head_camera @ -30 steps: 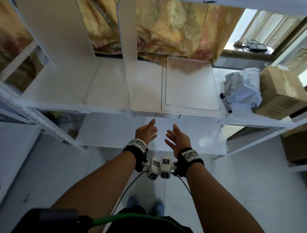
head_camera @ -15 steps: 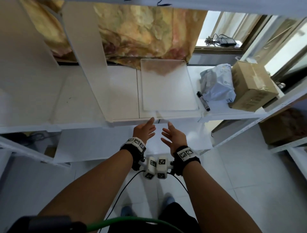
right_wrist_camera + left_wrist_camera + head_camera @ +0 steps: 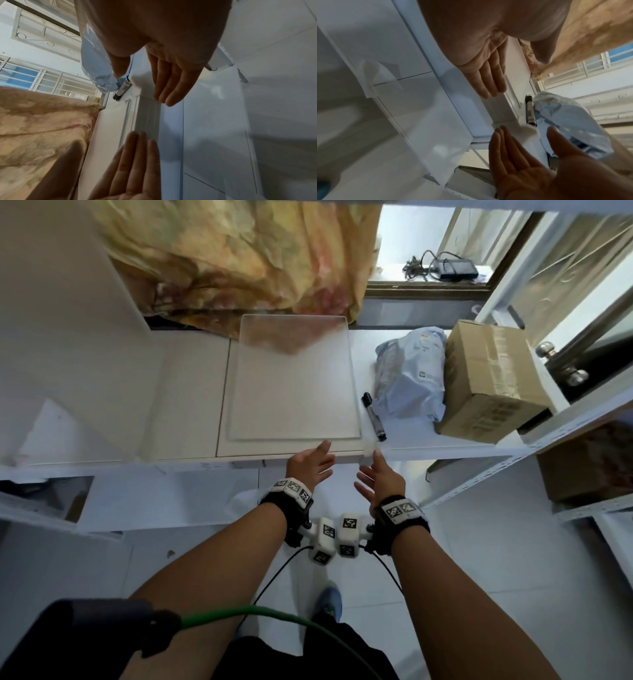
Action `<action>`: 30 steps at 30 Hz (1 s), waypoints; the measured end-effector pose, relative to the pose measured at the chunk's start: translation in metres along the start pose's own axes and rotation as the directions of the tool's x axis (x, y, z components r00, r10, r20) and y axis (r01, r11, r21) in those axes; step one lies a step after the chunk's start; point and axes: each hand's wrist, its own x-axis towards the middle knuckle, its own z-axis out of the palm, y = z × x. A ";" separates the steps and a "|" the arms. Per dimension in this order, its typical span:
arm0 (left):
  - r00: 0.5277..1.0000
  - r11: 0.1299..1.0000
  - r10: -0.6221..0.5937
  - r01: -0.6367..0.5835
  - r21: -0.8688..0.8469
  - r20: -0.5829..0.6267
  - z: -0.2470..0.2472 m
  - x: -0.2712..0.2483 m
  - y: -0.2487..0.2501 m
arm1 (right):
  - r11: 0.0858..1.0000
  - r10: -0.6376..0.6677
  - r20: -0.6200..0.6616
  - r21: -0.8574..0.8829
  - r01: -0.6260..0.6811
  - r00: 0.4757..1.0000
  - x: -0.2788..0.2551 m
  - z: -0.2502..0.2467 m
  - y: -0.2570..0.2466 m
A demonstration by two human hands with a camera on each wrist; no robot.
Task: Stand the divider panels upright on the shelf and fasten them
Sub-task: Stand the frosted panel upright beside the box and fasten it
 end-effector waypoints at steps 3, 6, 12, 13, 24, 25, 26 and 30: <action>1.000 0.999 0.027 -0.026 0.042 -0.014 0.018 0.007 -0.009 | 0.997 -0.017 0.041 -0.073 0.020 0.999 0.014 -0.006 -0.008; 0.993 0.993 0.103 -0.098 0.069 -0.063 0.025 0.013 -0.008 | 0.984 -0.021 0.201 -0.171 0.056 0.979 0.012 0.006 -0.017; 0.909 0.933 0.332 -0.278 0.226 -0.253 0.009 0.027 0.028 | 0.949 -0.165 0.320 -0.208 0.239 0.933 0.006 0.058 -0.043; 0.872 0.904 0.384 -0.288 0.317 -0.303 0.002 0.032 0.035 | 0.947 -0.193 0.283 -0.198 0.254 0.940 0.010 0.064 -0.046; 0.784 0.552 0.362 0.255 0.794 -0.504 -0.077 0.057 0.082 | 0.475 -0.381 0.158 -0.812 0.340 0.911 0.026 0.103 -0.038; 0.787 0.563 0.343 0.266 0.783 -0.513 -0.079 0.061 0.085 | 0.470 -0.393 0.131 -0.822 0.321 0.910 0.026 0.106 -0.037; 0.793 0.580 0.304 0.286 0.763 -0.528 -0.080 0.063 0.090 | 0.493 -0.408 0.077 -0.820 0.291 0.910 0.024 0.107 -0.036; 0.880 0.691 0.102 0.273 0.669 -0.464 -0.086 0.070 0.123 | 0.597 -0.436 -0.139 -0.784 0.170 0.889 0.025 0.112 -0.040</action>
